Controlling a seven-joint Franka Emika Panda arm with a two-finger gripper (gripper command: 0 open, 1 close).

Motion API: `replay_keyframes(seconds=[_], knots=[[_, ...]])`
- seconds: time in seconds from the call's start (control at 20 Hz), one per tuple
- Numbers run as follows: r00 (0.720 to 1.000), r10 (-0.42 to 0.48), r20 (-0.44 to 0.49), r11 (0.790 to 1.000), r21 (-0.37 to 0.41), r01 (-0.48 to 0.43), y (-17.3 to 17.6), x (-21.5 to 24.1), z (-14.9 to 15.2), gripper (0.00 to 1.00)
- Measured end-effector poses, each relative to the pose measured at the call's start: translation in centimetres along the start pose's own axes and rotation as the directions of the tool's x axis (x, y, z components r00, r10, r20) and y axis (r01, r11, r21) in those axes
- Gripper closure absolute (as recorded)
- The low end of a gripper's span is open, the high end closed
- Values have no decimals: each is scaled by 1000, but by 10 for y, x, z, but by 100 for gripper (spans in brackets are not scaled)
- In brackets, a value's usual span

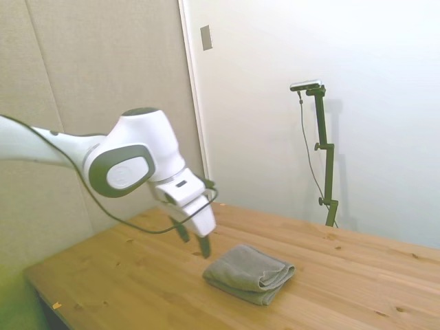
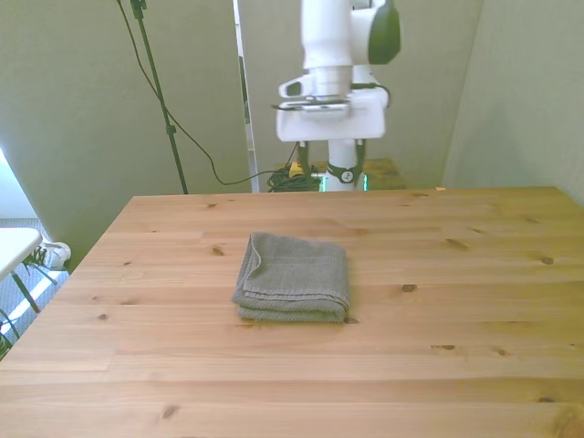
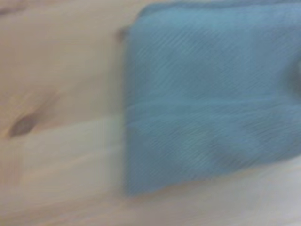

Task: Unfold the towel

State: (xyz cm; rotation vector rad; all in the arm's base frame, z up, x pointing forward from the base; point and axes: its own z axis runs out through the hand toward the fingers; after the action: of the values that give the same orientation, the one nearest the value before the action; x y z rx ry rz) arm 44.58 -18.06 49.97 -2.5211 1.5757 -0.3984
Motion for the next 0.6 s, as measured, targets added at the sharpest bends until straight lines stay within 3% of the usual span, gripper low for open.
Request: replay_keyframes(seconds=[0.2, 0.35, 0.6], knots=[[998, 60, 14, 998, 5, -60, 19, 84, 25, 0], [996, 76, 54, 997, 18, -77, 15, 85, 36, 0], [983, 155, 101, 988, -39, -152, 36, 107, 87, 0]])
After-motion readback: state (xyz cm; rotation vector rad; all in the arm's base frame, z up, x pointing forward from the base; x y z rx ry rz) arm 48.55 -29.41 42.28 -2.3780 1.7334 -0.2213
